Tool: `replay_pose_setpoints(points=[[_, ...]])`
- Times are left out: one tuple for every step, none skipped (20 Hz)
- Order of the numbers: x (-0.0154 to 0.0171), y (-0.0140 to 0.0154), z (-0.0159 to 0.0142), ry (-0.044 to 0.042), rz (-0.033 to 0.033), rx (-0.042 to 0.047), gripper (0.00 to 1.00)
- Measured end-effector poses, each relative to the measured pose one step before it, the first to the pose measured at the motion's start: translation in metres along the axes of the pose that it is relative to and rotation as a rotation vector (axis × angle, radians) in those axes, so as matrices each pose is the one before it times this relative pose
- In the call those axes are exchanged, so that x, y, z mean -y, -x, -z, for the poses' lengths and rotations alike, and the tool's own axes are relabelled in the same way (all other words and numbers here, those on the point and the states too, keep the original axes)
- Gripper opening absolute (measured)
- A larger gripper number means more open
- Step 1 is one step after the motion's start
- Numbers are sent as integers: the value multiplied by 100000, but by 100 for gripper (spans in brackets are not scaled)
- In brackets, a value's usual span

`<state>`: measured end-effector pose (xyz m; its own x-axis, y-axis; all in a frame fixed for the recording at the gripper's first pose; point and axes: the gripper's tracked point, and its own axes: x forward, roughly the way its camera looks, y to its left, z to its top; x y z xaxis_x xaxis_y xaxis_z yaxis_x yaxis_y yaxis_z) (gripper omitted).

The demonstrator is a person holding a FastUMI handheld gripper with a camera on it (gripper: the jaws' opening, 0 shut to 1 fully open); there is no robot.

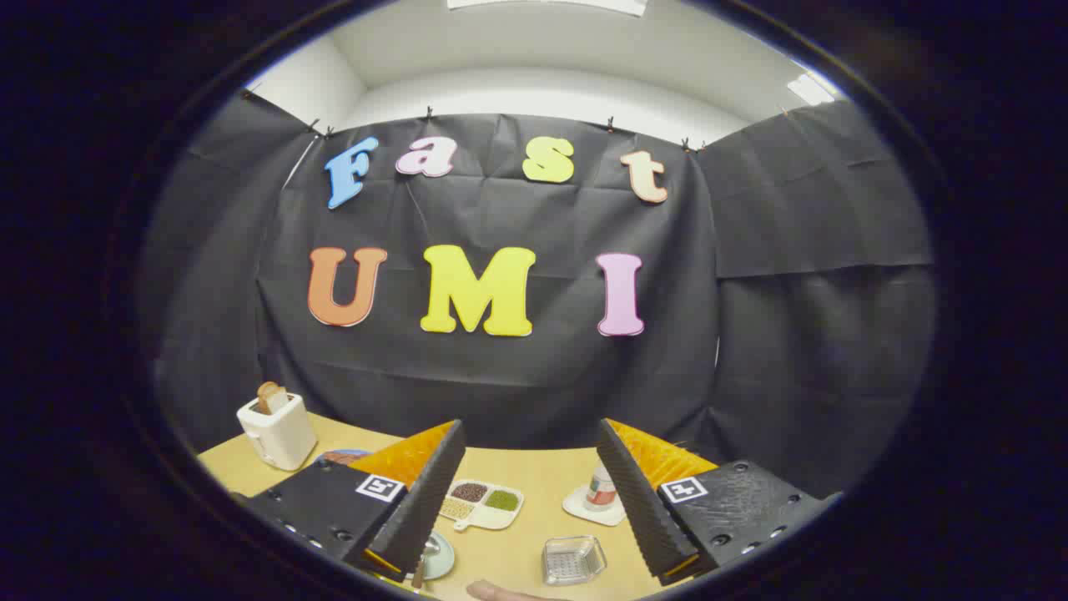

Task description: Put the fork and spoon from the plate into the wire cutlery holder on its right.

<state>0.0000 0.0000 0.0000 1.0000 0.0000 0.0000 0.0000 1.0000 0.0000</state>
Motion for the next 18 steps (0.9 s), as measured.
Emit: replay_pose_setpoints(points=[[174,-456,163,8,154,-980,95],[238,-549,416,378,-102,-1937,95],[-8,-535,614,55,-555,-2074,95],[375,-363,197,-337,426,-1059,95],[293,-329,113,-1312,28,-554,95],[14,-415,539,-955,-253,-1340,96],[289,-490,553,-188,619,-1590,96],[179,-445,531,-171,208,-1098,96],[69,-367,419,201,-6,-1043,96],[35,-381,549,394,-207,-1667,96],[31,-227,312,204,-650,-1132,96],[-43,-154,175,289,-701,-198,96],[151,-216,99,779,83,88,96],[193,-316,329,787,-154,-521,95],[135,-170,458,541,253,-1224,96],[63,-71,324,-275,-413,-912,96],[30,19,283,-79,-177,-902,96],[189,-25,314,277,194,-724,96]])
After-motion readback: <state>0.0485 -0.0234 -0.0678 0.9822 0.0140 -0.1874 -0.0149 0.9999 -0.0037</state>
